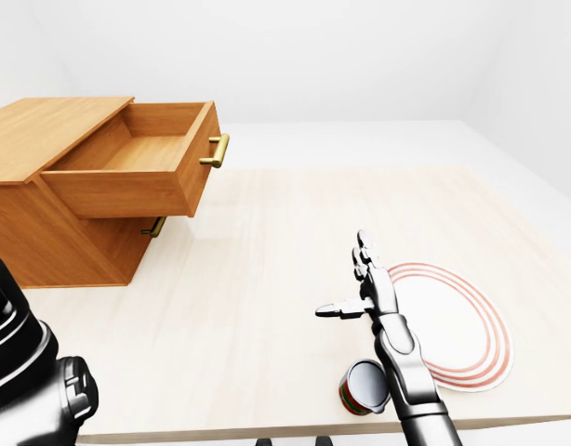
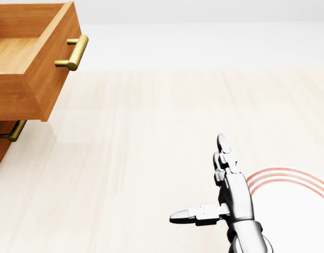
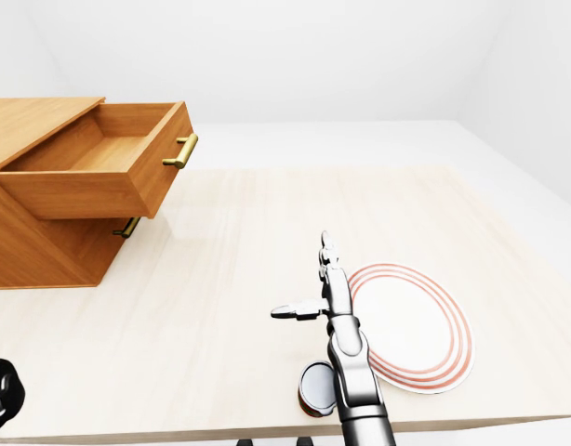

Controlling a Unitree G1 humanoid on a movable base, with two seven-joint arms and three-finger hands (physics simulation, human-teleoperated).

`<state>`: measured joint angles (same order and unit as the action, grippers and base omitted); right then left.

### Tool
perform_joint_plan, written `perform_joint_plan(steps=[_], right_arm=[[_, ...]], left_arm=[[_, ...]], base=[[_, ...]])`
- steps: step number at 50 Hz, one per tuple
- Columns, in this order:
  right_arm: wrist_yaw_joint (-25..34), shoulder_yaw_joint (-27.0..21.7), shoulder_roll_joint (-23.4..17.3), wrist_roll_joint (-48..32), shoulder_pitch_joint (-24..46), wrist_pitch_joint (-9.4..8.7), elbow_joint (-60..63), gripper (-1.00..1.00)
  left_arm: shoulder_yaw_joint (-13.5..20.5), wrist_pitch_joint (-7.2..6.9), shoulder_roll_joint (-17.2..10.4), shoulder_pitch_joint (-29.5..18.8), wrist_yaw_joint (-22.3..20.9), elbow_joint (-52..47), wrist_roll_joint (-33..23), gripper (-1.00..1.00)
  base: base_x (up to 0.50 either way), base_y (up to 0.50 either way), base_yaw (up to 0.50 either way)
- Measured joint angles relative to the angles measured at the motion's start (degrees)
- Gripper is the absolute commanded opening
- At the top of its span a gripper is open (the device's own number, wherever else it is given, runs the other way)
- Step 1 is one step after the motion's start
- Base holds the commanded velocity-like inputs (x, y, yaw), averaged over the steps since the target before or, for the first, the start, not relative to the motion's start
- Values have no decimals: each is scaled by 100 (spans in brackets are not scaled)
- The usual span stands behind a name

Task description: Put the bowl on top of the cabinet.

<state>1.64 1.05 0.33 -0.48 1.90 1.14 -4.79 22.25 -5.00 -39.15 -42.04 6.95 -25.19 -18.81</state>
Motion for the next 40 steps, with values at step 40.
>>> perform_joint_plan(steps=[40], right_arm=[[14, 18, 3, -17, -23, -4, 45, 100]], left_arm=[[-272, 1000, -1306, -1063, 1568, 4525, -219, -98]], base=[[0, 0, 0]])
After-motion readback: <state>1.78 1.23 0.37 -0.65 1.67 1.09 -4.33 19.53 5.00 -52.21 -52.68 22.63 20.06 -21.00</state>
